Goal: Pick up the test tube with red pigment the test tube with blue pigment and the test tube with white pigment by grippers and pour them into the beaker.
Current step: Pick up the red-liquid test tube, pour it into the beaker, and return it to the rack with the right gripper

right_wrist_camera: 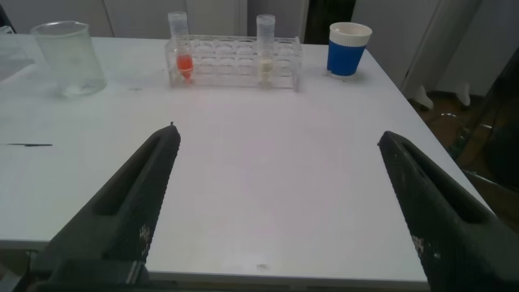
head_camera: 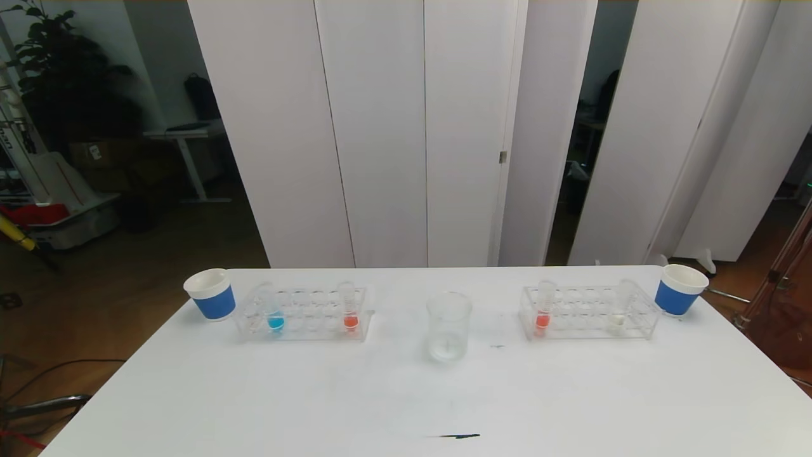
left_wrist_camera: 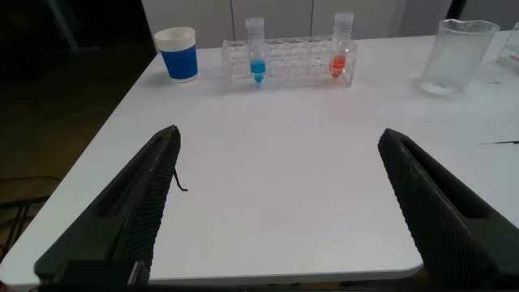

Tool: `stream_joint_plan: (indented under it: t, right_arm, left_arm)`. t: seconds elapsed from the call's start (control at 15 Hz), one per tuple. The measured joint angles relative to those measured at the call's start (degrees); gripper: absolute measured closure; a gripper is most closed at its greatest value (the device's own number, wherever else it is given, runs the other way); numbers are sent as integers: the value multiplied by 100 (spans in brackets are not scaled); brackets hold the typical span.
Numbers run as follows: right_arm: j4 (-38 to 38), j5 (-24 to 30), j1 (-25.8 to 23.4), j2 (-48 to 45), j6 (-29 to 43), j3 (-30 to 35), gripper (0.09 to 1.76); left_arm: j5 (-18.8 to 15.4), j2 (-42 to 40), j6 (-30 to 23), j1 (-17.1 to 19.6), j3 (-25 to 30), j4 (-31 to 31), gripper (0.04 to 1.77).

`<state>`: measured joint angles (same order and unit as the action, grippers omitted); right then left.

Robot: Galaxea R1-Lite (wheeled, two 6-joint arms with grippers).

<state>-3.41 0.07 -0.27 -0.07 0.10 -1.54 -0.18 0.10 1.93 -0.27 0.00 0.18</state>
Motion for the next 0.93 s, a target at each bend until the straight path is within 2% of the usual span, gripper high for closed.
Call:
stream_joint_plan:
  t: [0.47,0.73,0.93]
  right_arm:
    - [-101,6,0,12,15,-146,10]
    - [-121,4,2,335,41,-887,10]
    - [-96,-60,71,978,48,-1574,10]
  left_arm:
    - [0,0,0,0,0,-2,7]
    - [0,0,0,0,0,-2,7]
    - [0,0,-2,0,0,0,7]
